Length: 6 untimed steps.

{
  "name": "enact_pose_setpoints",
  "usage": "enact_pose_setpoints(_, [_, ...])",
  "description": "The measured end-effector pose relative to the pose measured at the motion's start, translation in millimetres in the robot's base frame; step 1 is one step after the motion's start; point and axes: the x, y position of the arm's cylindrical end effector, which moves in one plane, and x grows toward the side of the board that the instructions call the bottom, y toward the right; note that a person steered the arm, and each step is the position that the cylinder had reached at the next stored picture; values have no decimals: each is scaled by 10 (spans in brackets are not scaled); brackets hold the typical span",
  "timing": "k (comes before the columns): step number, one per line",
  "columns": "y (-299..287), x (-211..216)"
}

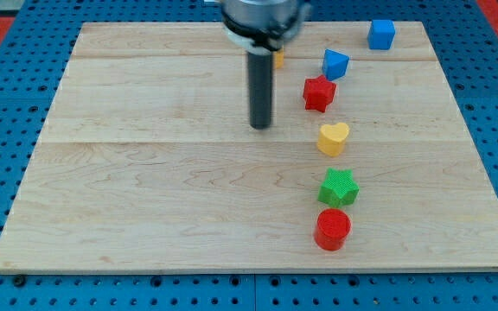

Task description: Move the green star diagonal to the top left of the red circle

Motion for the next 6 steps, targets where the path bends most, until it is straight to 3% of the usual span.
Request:
enact_pose_setpoints(1, [593, 414])
enact_pose_setpoints(2, [1043, 500])
enact_pose_setpoints(3, [1057, 129])
enact_pose_setpoints(4, [1258, 296])
enact_pose_setpoints(5, [1872, 1059])
enact_pose_setpoints(6, [1067, 1000])
